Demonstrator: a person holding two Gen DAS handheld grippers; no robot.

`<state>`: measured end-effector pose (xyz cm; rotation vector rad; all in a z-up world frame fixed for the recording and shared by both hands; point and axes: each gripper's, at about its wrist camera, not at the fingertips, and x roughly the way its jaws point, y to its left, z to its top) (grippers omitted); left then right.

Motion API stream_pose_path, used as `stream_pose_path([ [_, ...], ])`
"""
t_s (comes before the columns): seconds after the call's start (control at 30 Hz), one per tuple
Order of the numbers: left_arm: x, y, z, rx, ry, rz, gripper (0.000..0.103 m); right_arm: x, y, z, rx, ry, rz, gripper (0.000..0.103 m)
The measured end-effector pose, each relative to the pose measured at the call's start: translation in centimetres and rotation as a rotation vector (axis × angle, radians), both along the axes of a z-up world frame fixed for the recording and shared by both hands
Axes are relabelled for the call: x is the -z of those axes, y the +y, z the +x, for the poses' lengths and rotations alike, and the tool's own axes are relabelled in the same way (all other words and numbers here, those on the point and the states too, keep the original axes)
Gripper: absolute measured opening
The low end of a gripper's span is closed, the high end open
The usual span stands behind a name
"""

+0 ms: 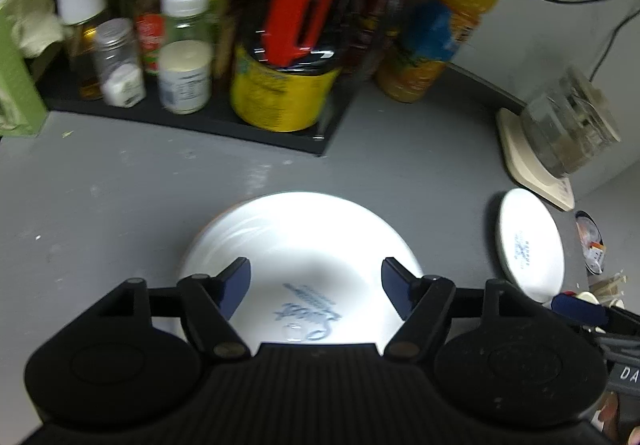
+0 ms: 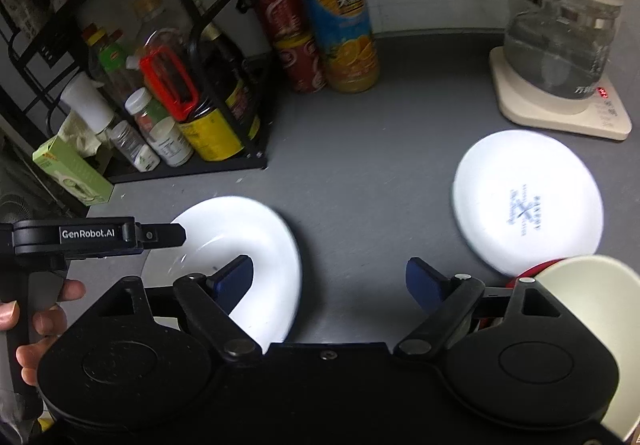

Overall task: Organize plates and bowls
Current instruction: 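Move both tools to the small white 'BAKERY' plate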

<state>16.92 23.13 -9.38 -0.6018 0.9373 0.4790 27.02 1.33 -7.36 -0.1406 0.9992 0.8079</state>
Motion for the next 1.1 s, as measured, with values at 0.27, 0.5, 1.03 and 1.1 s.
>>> stream_pose_path([
  [0.27, -1.5, -3.0, 3.7, 0.066, -0.016, -0.005, 0.071, -1.4, -2.0, 3.1, 0.025, 0.002, 0.016, 0.085],
  [0.5, -1.6, -4.8, 7.3, 0.101, -0.01, -0.023, 0.071, -2.1, -4.2, 6.0, 0.073, 0.007, 0.016, 0.089],
  [1.03, 1.5, -8.0, 14.5, 0.108, 0.002, -0.09, 0.071, -1.9, -10.9, 11.2, 0.192, -0.001, 0.027, 0.089],
  [1.1, 1.8, -8.4, 15.2, 0.105, 0.013, -0.097, 0.071, -1.4, -11.7, 11.9, 0.207, 0.009, 0.026, 0.089],
])
